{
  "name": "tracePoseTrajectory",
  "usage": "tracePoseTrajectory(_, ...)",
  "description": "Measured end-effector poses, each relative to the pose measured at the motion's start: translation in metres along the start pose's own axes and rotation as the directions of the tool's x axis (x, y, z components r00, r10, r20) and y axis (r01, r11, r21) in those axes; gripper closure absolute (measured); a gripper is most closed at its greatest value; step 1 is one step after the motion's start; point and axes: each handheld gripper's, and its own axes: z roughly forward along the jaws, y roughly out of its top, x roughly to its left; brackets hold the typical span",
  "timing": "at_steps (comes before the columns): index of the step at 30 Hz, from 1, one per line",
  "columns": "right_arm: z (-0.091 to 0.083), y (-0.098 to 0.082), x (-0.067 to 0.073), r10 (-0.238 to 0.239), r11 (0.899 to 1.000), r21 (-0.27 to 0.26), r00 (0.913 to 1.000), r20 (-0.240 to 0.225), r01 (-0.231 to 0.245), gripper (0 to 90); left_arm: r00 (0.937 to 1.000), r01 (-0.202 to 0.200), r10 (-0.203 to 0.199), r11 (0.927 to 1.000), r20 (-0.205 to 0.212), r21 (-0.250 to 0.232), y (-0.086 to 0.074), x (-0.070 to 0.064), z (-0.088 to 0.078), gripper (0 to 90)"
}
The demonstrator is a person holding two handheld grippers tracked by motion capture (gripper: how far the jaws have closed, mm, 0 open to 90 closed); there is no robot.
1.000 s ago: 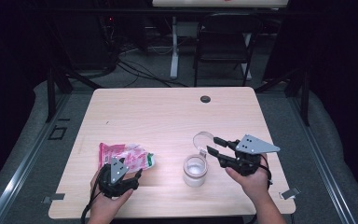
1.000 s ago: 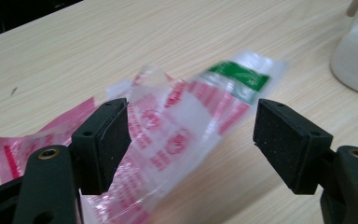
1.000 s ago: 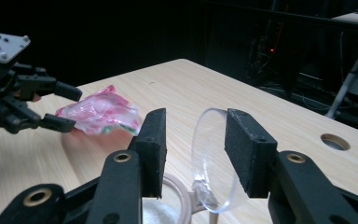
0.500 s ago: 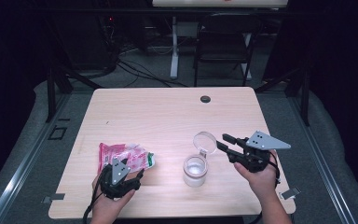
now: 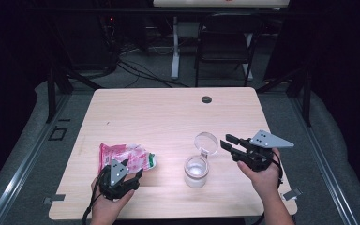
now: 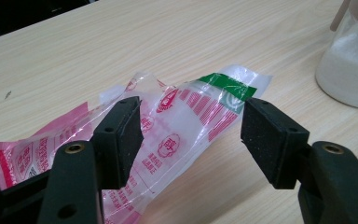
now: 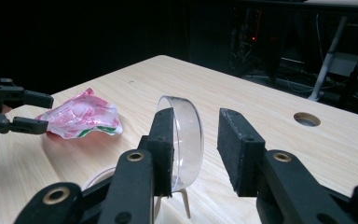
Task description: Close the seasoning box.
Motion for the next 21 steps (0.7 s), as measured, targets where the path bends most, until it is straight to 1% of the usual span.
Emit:
tracePoseTrajectory(4, 0.004, -0.003, -0.001, 0.007, 1.0, 0.009, 0.9999, -0.011, -0.007, 66.0, 1.0, 0.01, -0.01, 1.0, -0.001, -0.003, 0.0, 0.001, -0.001, 39.9)
tracePoseTrajectory(6, 0.007, -0.005, -0.002, 0.01, 1.0, 0.021, 0.9998, -0.016, -0.01, 65.2, 0.9999, 0.017, -0.017, 0.9998, 0.002, -0.004, 0.0, 0.001, -0.001, 40.2)
tracePoseTrajectory(8, 0.012, -0.008, -0.002, 0.014, 0.999, 0.037, 0.9996, -0.024, -0.013, 64.4, 0.9999, 0.016, -0.016, 0.9999, -0.001, -0.005, 0.0, 0.001, -0.001, 40.2)
tracePoseTrajectory(9, 0.013, -0.009, -0.001, 0.011, 0.999, 0.044, 0.9997, -0.02, -0.01, 64.1, 0.9999, 0.016, -0.016, 0.9999, -0.003, -0.005, -0.001, 0.001, -0.002, 40.2)
tracePoseTrajectory(11, 0.016, -0.01, -0.001, 0.014, 0.999, 0.045, 0.9995, -0.027, -0.012, 63.5, 0.9999, 0.015, -0.015, 0.9999, -0.002, -0.005, -0.001, 0.002, -0.002, 40.1)
tracePoseTrajectory(14, 0.02, -0.012, -0.002, 0.016, 0.998, 0.056, 0.9994, -0.03, -0.014, 62.6, 0.9998, 0.016, -0.016, 0.9998, 0.01, -0.01, -0.001, 0.002, -0.004, 40.4)
tracePoseTrajectory(21, 0.029, -0.016, -0.004, 0.024, 0.997, 0.073, 0.999, -0.037, -0.021, 59.7, 0.9999, 0.008, -0.008, 0.9997, 0.009, -0.022, -0.002, 0.002, -0.006, 43.5)
